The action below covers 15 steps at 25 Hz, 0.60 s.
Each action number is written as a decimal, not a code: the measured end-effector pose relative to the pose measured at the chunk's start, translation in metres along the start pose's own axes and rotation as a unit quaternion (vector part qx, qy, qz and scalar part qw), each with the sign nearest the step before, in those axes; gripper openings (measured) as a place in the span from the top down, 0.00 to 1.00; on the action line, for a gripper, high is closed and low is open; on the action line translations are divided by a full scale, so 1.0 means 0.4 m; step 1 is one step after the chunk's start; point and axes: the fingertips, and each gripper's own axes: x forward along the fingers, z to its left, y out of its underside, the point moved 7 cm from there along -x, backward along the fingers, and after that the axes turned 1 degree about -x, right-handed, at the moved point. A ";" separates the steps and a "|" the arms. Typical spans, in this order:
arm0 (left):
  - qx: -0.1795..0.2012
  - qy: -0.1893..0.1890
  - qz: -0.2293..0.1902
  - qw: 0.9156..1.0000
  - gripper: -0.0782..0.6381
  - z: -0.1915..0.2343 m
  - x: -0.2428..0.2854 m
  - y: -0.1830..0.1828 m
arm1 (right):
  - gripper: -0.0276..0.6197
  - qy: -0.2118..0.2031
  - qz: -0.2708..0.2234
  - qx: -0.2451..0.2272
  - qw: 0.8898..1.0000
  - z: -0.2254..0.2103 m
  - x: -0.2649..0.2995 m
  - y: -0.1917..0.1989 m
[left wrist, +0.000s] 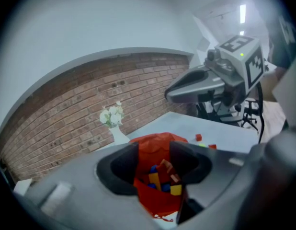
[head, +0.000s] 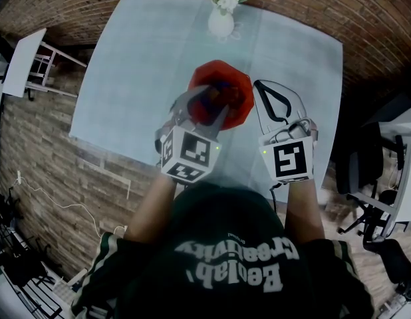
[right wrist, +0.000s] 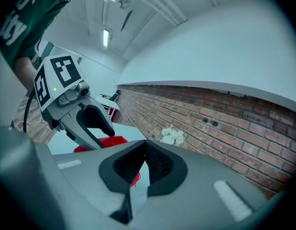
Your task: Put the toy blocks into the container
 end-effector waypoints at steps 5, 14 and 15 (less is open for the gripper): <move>0.002 -0.017 -0.012 1.000 0.88 0.003 -0.014 -0.004 | 0.95 0.003 0.002 0.000 1.000 0.003 -0.007 -0.001; 0.008 -0.003 -0.017 1.000 0.89 -0.020 -0.007 -0.025 | 0.95 0.020 0.010 0.004 1.000 -0.004 -0.049 0.010; 0.010 0.000 -0.017 1.000 0.89 -0.027 -0.004 -0.032 | 0.95 0.024 0.011 0.005 1.000 -0.009 -0.057 0.014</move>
